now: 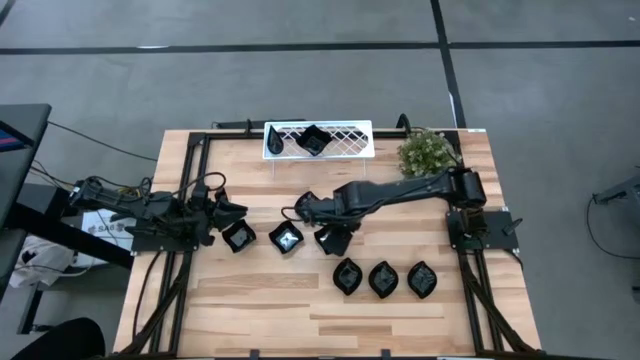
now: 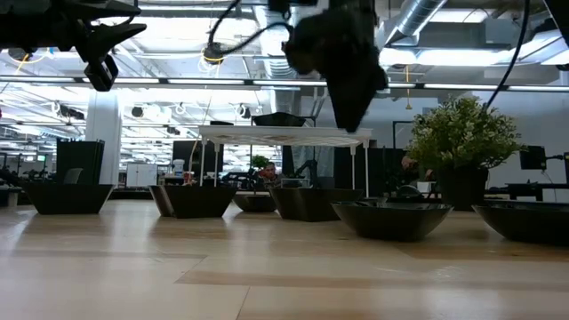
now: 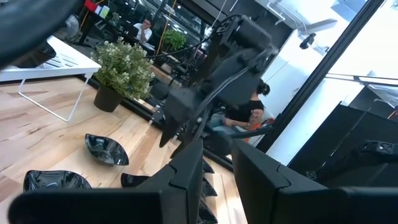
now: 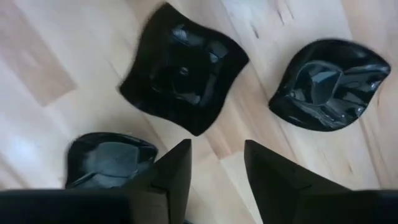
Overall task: Pick & Place Mini shaped plates
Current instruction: Stack the distorted square-shaped plate on top of the distorted square-shaped plate on the shelf
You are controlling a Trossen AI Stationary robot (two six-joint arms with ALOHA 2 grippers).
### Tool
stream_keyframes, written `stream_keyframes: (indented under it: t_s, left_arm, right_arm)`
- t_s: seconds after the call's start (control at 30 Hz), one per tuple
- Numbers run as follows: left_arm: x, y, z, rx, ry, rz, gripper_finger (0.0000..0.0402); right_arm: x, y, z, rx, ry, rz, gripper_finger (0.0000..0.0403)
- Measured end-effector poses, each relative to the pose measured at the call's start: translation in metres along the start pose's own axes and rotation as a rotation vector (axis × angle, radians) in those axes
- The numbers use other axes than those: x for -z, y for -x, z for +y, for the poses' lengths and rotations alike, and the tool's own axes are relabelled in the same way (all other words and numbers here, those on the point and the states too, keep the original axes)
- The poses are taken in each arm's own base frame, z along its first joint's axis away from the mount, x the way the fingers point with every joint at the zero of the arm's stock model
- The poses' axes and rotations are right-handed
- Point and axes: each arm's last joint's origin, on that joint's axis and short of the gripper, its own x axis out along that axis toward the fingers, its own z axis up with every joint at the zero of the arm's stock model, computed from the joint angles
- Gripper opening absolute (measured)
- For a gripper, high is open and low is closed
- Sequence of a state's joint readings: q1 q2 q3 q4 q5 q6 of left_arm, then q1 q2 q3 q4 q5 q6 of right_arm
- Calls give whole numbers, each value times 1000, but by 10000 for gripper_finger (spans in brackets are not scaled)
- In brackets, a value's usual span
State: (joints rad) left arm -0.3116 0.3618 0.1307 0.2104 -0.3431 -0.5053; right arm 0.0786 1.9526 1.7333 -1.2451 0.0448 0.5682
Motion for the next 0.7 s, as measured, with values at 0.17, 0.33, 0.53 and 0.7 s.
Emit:
stream_keyframes:
  t_s: [0.17,0.33,0.53,0.7]
  left_arm:
    - [0,0,0,2,2,-4,88]
    - [-1,0,0,4,3,-7,88]
    - [-1,0,-1,8,6,-14,88]
    - [-2,0,-1,9,6,-16,88]
  right_arm:
    - [2,-23,-7,-2,-21,33,152]
    - [0,-41,-12,-38,-40,18,150]
    - [-1,-54,-16,-53,-55,-2,145]
    - [1,-65,-19,-63,-63,-3,144]
